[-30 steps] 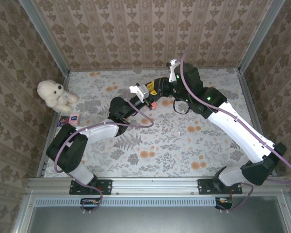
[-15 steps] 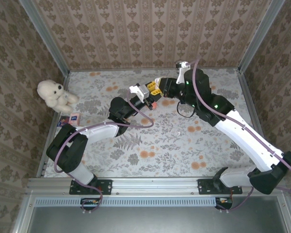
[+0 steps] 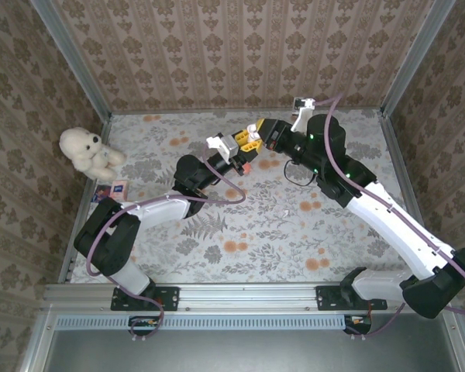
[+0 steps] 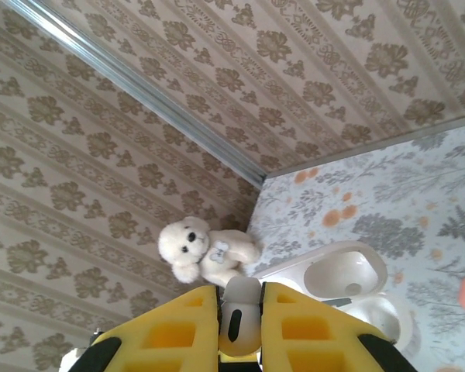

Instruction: Insert wireless bluetooth earbuds into charging case

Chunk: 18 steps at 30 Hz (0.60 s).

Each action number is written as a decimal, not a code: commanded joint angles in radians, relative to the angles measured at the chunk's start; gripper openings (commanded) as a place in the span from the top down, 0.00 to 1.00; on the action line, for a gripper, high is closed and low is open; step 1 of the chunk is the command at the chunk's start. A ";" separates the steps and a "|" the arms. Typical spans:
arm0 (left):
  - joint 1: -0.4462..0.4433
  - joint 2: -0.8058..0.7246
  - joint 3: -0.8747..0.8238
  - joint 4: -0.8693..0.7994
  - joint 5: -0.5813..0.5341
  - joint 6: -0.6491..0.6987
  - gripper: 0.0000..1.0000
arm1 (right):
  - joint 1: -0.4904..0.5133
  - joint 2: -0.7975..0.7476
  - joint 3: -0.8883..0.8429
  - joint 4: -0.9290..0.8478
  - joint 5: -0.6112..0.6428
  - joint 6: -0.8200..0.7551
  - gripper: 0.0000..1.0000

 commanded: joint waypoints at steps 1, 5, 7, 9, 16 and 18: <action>-0.005 -0.003 0.024 0.051 0.005 -0.023 1.00 | -0.006 -0.003 -0.029 0.123 -0.059 0.087 0.85; -0.005 -0.003 0.023 0.052 0.003 -0.021 1.00 | -0.006 0.003 -0.048 0.161 -0.074 0.123 0.85; -0.004 -0.003 0.022 0.052 0.002 -0.021 1.00 | -0.006 0.005 -0.058 0.177 -0.080 0.140 0.85; -0.005 -0.003 0.021 0.053 0.000 -0.019 1.00 | -0.006 0.004 -0.067 0.191 -0.085 0.153 0.85; -0.005 -0.003 0.024 0.053 -0.004 -0.015 1.00 | -0.006 -0.001 -0.110 0.220 -0.095 0.190 0.86; -0.005 -0.003 0.024 0.053 -0.006 -0.013 1.00 | -0.006 -0.003 -0.121 0.224 -0.094 0.196 0.86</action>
